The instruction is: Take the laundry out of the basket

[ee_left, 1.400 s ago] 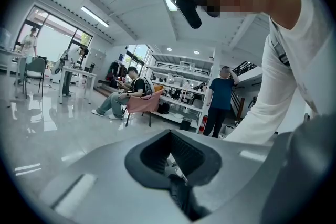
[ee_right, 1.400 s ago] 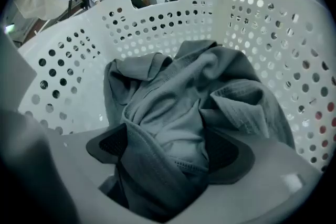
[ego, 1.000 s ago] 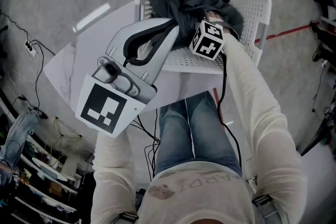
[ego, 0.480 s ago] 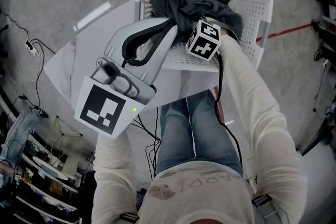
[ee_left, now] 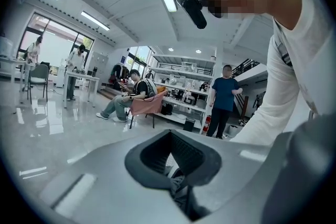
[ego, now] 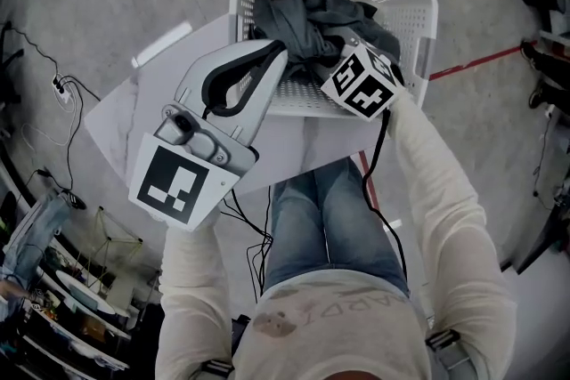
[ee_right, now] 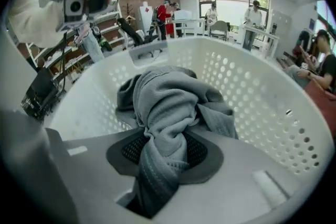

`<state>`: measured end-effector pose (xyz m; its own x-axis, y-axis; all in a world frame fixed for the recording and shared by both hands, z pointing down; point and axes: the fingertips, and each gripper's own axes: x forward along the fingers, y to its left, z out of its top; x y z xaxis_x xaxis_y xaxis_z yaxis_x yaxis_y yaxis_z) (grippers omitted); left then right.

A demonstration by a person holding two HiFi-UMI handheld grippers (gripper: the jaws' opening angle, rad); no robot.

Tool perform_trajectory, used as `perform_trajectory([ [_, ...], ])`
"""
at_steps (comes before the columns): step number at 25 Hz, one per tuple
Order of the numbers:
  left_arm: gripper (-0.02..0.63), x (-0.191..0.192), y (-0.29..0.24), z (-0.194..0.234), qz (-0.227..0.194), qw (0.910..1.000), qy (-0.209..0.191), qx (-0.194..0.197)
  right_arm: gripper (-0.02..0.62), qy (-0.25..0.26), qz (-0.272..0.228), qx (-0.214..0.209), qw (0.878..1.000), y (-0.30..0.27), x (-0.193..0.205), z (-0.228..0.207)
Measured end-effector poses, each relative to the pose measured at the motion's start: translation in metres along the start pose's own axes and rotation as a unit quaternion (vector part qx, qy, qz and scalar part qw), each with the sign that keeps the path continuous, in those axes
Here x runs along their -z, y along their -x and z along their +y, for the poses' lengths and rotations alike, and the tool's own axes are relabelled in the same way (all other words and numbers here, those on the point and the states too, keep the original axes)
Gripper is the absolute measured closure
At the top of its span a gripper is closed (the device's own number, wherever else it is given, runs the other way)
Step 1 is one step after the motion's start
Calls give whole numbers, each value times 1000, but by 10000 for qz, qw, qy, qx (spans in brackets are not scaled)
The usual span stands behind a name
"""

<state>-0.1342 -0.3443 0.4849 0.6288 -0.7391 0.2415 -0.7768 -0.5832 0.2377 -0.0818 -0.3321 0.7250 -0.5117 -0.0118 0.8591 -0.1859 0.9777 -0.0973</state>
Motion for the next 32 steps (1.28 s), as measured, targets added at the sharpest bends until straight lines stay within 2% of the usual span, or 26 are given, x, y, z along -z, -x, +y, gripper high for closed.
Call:
perform_trajectory([
  [6,606,-47,11,-20,-196,9996,-177,-52,438,-463,-964,177,9941,78,-46,5],
  [13,606,-108,24,-68,-496,9979,-419,-36,437,-918,-1970,487,9749,184,-79,23],
  [19,606,-155,32,-108,-736,9949,-692,-43,437,-1191,-2694,864,9517,264,-91,31],
  [25,606,-188,51,-131,-948,9934,-634,-131,436,-1523,-3414,1113,9208,337,-104,47],
  [32,606,-216,63,-170,-1116,9898,-884,-95,436,-1461,-4081,1370,8907,418,-111,69],
])
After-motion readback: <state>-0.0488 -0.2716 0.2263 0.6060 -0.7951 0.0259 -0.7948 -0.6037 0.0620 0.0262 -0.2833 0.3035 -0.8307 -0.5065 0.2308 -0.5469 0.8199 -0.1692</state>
